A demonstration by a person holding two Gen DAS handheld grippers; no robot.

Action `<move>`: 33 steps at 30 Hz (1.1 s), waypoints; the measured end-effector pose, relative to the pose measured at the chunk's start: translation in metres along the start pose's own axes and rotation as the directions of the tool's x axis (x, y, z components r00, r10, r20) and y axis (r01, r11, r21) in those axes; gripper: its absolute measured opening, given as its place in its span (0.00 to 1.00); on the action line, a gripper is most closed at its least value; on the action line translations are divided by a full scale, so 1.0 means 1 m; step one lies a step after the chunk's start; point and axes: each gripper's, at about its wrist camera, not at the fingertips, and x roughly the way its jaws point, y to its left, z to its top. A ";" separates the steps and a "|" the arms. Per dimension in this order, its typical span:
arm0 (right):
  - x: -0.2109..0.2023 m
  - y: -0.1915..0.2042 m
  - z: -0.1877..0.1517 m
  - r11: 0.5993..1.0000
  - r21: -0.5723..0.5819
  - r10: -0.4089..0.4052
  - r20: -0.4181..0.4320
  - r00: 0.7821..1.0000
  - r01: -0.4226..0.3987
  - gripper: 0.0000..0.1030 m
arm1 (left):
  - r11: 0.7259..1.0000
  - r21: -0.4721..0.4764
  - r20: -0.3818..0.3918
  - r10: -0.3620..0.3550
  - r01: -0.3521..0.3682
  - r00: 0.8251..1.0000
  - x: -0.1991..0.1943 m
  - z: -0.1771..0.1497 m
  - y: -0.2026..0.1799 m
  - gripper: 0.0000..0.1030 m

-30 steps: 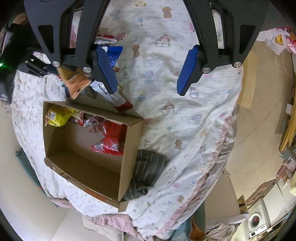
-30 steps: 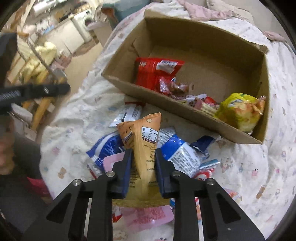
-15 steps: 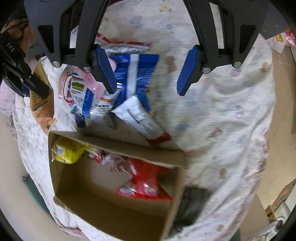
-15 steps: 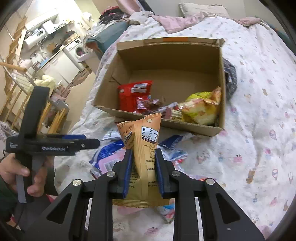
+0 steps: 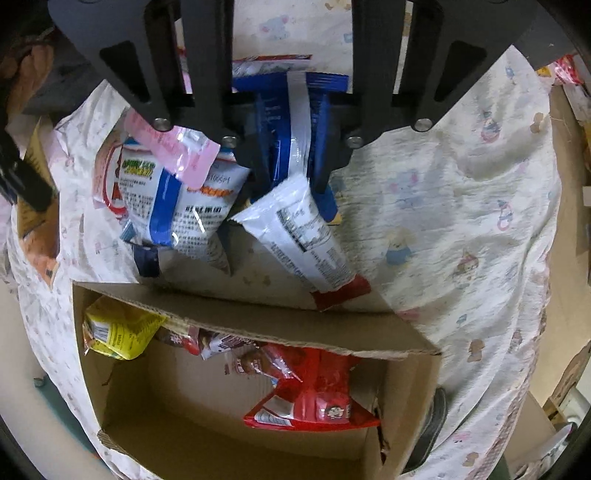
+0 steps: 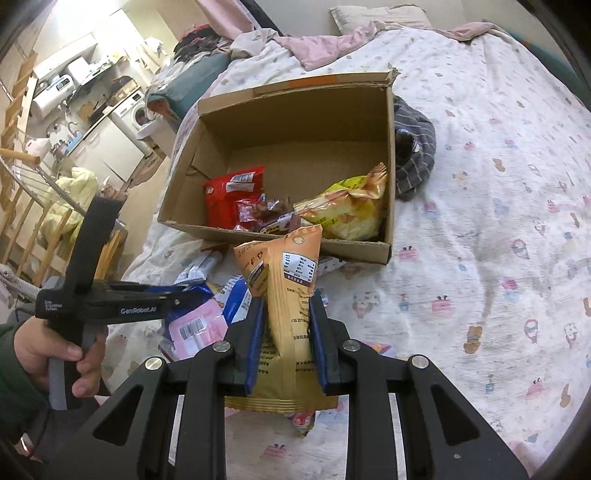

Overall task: Organize snacks
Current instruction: 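Grasp the blue-white snack pack with the left gripper while the right lifts the tan bag, then carry both packs into the box and open both grippers to release them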

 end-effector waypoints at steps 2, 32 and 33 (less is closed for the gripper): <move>-0.001 0.001 0.000 1.000 0.001 0.006 0.001 1.000 -0.006 0.24 | 1.000 -0.003 0.000 -0.015 0.015 1.000 -0.007 -0.006 0.005 0.15; -0.038 0.001 0.052 0.995 0.077 0.048 0.183 0.982 -0.063 0.24 | 0.999 -0.004 0.423 0.046 -0.049 0.905 -0.154 0.020 0.004 0.13; -0.036 -0.002 0.056 0.994 0.086 0.050 0.184 0.982 -0.066 0.24 | 0.999 -0.001 0.425 0.045 -0.049 0.904 -0.154 0.022 0.003 0.13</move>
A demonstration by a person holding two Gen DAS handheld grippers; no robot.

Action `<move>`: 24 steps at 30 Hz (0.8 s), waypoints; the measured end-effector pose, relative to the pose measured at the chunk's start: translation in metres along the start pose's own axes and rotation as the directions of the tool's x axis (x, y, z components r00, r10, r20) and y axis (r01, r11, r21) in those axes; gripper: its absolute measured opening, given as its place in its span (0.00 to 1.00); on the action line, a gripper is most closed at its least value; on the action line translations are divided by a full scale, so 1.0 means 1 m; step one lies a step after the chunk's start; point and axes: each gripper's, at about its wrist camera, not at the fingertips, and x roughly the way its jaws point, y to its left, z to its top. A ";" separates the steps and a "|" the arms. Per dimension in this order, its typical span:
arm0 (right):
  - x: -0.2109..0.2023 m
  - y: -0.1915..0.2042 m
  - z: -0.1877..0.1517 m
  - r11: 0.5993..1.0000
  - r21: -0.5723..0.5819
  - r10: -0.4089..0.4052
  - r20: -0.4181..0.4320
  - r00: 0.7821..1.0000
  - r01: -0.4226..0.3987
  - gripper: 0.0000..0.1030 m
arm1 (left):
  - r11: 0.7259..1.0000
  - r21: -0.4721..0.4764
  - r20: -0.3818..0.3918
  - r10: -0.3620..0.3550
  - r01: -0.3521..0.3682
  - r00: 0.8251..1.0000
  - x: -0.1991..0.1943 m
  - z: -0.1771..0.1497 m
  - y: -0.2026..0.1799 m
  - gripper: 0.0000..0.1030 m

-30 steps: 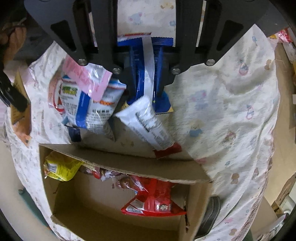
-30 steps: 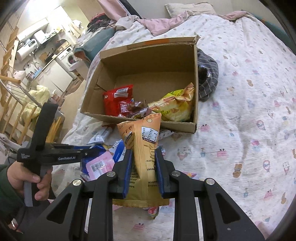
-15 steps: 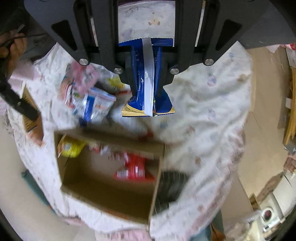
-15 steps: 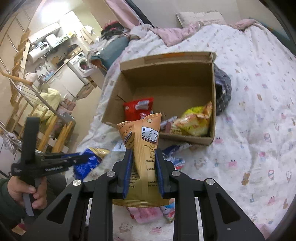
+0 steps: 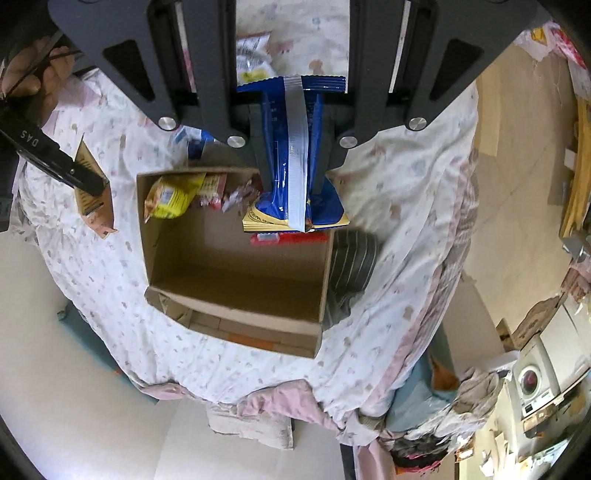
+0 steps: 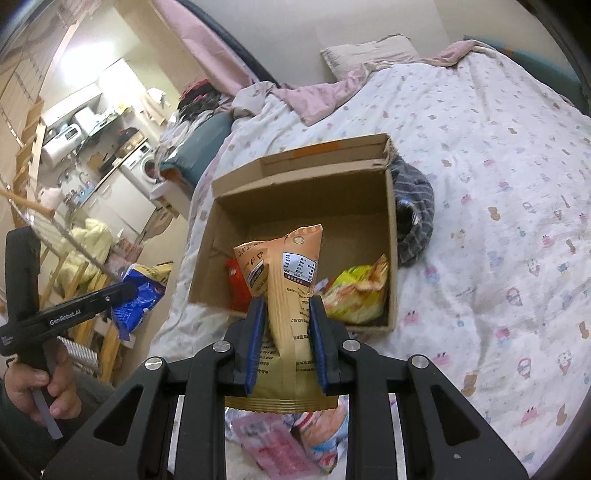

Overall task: Organize snacks
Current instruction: 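Carry both packs into the box and open both grippers to release them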

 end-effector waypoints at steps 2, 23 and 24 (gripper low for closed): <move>0.005 -0.003 0.007 1.000 0.007 0.000 0.001 1.000 0.000 0.24 | 1.000 0.004 0.006 -0.003 0.003 1.000 0.006 0.010 -0.002 0.13; 0.097 -0.001 0.049 1.000 -0.012 -0.024 -0.077 0.997 0.023 0.25 | 0.996 0.087 0.066 -0.005 -0.001 0.998 0.082 0.049 -0.014 0.14; 0.099 -0.003 0.049 1.000 -0.007 -0.024 -0.082 0.996 0.023 0.24 | 0.996 0.085 0.060 -0.014 0.008 0.998 0.085 0.049 -0.013 0.14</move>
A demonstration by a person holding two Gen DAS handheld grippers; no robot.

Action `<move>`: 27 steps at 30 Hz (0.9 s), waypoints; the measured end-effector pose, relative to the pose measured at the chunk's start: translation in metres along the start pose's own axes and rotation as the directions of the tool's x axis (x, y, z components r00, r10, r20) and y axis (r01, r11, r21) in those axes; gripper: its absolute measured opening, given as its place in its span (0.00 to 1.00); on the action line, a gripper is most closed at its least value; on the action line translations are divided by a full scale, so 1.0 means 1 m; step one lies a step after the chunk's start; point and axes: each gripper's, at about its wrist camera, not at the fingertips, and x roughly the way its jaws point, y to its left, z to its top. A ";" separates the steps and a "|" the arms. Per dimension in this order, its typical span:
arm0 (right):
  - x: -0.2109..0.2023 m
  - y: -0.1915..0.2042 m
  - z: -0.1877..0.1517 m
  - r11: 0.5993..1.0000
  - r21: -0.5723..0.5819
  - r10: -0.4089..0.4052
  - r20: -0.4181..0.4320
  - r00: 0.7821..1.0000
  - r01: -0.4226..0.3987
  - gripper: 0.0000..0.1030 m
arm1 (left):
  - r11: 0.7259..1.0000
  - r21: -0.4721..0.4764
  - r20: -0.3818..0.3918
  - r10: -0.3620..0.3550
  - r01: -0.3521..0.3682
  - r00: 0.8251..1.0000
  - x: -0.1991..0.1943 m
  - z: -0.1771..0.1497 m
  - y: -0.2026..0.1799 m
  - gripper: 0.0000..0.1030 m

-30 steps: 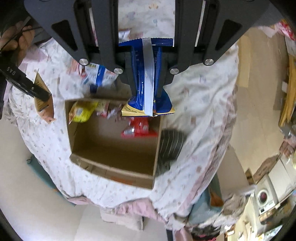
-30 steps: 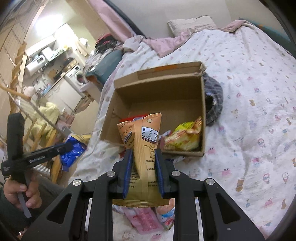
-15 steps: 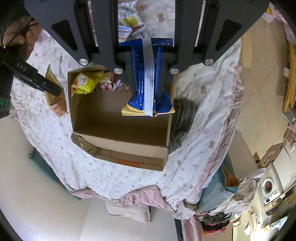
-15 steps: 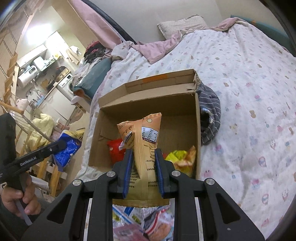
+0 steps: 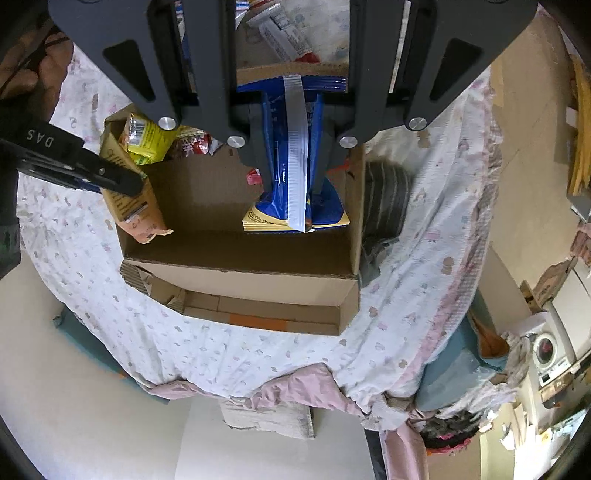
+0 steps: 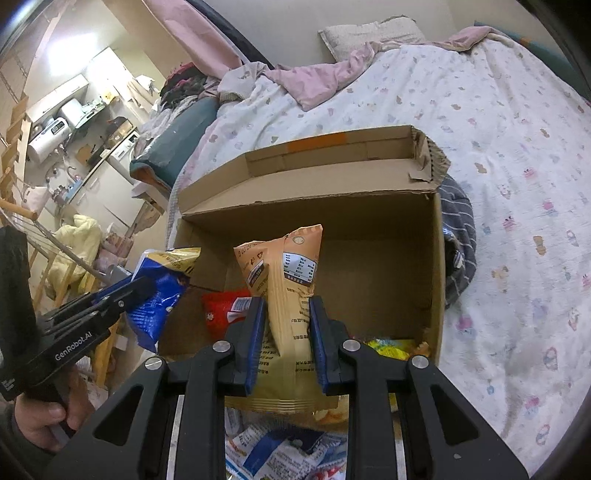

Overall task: Organize snacks
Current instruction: 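Carry both packs into the box and open both grippers to release them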

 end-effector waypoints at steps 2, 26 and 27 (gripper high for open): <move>0.003 -0.003 -0.001 1.000 0.013 0.003 -0.007 1.000 -0.003 0.25 | 1.000 -0.007 0.002 -0.012 0.012 1.000 0.005 0.000 0.002 0.14; 0.016 -0.020 -0.005 0.993 0.114 0.035 -0.060 0.998 -0.028 0.62 | 0.997 -0.013 -0.081 -0.072 0.071 0.994 0.021 -0.008 -0.010 0.15; 0.014 -0.019 -0.005 0.994 0.109 0.030 -0.046 0.999 -0.025 0.65 | 0.997 -0.008 -0.083 -0.072 0.072 0.994 0.021 -0.008 -0.012 0.15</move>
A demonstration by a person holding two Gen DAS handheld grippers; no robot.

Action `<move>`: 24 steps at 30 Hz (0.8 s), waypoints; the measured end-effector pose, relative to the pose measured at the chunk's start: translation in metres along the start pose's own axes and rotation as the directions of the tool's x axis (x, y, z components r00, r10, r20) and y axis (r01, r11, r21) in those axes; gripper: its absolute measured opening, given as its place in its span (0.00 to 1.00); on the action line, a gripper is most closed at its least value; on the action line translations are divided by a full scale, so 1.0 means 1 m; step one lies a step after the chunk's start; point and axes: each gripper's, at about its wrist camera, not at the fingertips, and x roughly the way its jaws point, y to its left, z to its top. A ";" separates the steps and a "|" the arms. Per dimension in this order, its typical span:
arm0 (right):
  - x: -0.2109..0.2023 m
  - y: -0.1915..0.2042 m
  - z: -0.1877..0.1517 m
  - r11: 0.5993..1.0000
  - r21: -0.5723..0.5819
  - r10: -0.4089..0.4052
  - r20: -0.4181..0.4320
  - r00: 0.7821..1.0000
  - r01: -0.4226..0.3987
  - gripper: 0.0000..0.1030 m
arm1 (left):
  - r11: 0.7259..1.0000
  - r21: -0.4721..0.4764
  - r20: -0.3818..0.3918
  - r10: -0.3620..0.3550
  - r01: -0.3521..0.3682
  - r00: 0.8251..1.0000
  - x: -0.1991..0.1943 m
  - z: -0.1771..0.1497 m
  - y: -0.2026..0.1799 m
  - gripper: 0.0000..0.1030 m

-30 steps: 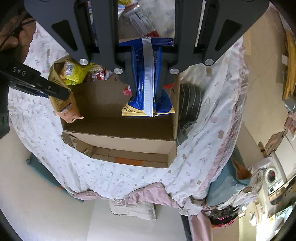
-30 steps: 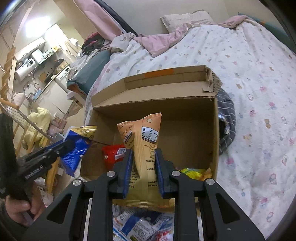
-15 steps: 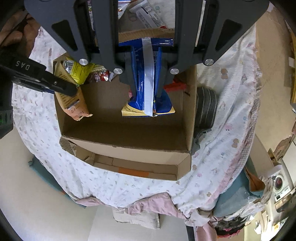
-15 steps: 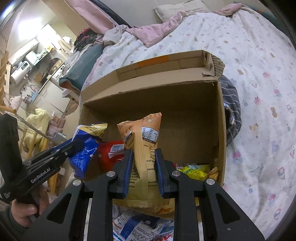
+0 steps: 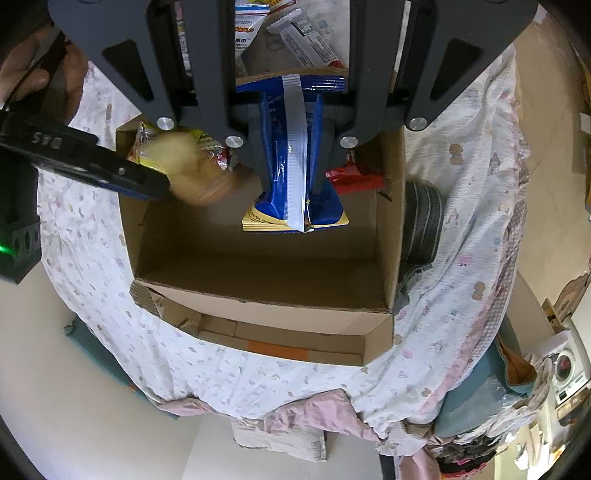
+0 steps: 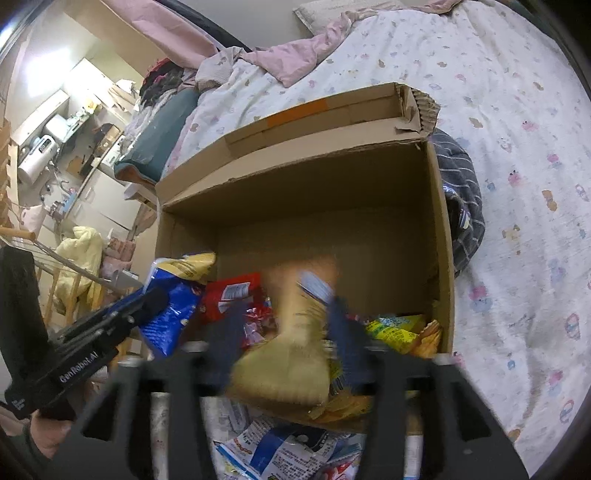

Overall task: Organize snacks
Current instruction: 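Carry both packs into the box and open both grippers to release them, then grasp the colourful shrimp-flakes bag with the right gripper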

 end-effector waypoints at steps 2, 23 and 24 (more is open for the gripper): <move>-0.002 0.002 0.000 1.000 -0.012 -0.011 0.008 1.000 0.011 0.65 | 1.000 0.004 -0.003 -0.002 0.002 1.000 0.000 0.000 -0.001 0.15; -0.013 -0.006 0.002 1.000 0.006 -0.030 0.025 0.999 0.030 0.65 | 1.000 -0.027 0.000 -0.002 0.002 1.000 -0.005 -0.001 0.008 0.66; -0.016 -0.006 0.001 1.000 0.008 -0.030 0.031 0.999 0.030 0.65 | 0.999 -0.037 0.004 0.001 -0.001 1.000 -0.007 -0.001 0.010 0.66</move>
